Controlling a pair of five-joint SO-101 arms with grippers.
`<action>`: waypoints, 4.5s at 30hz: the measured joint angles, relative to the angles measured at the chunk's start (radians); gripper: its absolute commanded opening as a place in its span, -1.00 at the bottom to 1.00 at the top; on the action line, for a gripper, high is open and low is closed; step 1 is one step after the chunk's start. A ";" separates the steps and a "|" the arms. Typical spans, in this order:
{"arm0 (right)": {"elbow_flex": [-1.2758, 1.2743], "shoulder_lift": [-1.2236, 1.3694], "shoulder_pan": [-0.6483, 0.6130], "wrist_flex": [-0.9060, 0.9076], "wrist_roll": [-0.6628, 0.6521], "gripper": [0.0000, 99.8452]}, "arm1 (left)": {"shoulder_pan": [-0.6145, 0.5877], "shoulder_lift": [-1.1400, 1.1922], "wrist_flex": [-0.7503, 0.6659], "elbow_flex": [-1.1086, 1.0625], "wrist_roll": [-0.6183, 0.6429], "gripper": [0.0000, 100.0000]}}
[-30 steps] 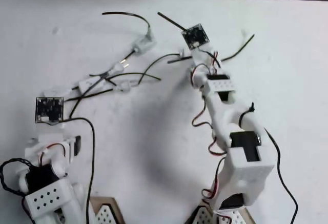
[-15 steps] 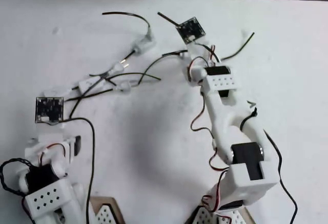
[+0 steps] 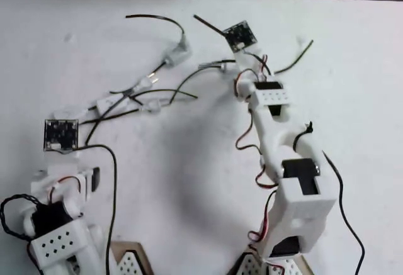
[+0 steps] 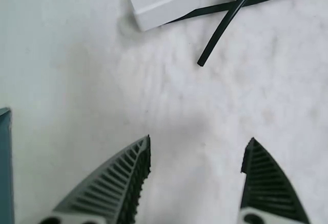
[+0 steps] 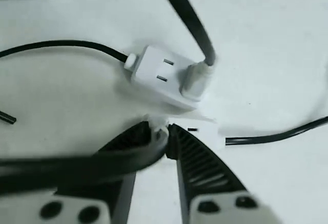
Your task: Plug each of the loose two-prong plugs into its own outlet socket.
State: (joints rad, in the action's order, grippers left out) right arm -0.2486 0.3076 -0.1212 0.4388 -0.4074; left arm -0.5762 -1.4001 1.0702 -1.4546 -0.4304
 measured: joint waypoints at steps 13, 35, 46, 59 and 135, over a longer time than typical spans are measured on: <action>0.008 -0.264 -0.054 0.361 0.137 -0.52 | 0.009 0.000 0.000 0.000 0.000 -0.42; -0.071 -0.615 -0.457 0.744 -0.055 -0.57 | -0.043 0.000 0.140 0.143 0.003 -0.42; -0.057 -0.250 -0.571 0.446 -0.350 -0.57 | -0.057 0.000 0.031 -0.009 0.003 -0.42; 0.347 0.206 -0.572 0.431 -0.379 -0.57 | -0.057 0.000 0.025 -0.023 0.003 -0.43; 0.549 -0.038 -0.462 1.250 -0.241 -0.97 | -0.055 0.000 0.091 0.129 0.052 -0.43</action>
State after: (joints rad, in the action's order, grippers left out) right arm 0.3007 0.2693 -0.5831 1.6893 -0.6483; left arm -0.6314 -1.4001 1.1607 -1.3257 -0.3782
